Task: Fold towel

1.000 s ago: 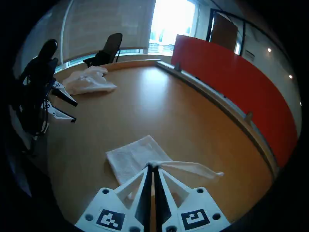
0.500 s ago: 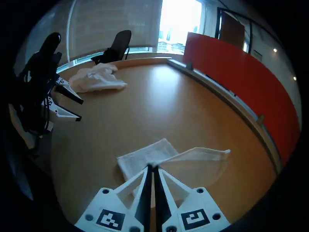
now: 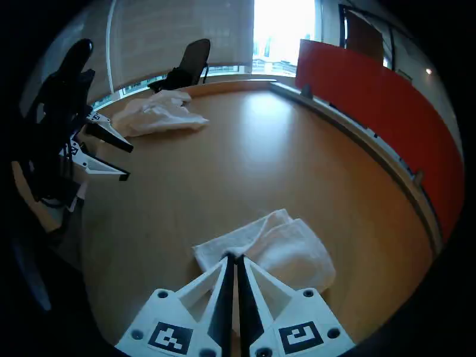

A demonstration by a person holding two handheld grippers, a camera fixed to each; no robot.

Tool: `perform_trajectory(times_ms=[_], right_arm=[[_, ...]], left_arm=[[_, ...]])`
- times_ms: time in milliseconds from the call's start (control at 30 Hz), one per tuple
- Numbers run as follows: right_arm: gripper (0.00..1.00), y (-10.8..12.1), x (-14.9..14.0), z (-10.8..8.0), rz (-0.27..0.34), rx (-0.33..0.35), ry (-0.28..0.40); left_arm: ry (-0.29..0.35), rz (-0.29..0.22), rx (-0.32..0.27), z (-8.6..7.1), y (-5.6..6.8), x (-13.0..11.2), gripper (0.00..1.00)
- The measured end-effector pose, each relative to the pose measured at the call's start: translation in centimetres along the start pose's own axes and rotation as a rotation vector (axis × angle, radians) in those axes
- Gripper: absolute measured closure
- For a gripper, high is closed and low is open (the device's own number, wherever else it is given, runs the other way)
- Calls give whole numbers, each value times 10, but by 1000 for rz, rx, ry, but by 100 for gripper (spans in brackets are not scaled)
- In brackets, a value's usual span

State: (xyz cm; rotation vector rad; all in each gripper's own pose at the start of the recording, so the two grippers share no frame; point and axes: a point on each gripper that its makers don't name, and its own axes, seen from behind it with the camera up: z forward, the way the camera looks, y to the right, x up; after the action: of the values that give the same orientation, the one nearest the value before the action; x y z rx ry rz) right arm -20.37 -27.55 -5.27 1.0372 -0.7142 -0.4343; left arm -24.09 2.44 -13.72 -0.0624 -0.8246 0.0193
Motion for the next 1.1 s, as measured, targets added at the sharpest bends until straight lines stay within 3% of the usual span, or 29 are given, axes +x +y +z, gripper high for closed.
perform_trajectory(times_ms=[433, 533, 700, 767, 833, 1100], right_arm=[[93, -6, -5, 3, 3, 18, -17], [80, -8, -7, 4, 9, 24, -21], [35, -12, -11, 3, 10, 29, -28], [27, -12, -15, 2, 11, 28, -36], [21, -12, -19, 1, 14, 24, -43], [20, -7, -41, -9, 44, -7, -67]], left_arm=[[-2, -6, 4, 0, -3, -1, 4], [-2, -6, 5, 0, -3, -1, 4], [-2, -6, 4, 0, -3, -2, 4], [-2, -4, 4, 0, -2, -2, 4], [-2, -3, 4, -1, -2, -2, 4], [4, 1, 2, -2, 0, -2, 4]])
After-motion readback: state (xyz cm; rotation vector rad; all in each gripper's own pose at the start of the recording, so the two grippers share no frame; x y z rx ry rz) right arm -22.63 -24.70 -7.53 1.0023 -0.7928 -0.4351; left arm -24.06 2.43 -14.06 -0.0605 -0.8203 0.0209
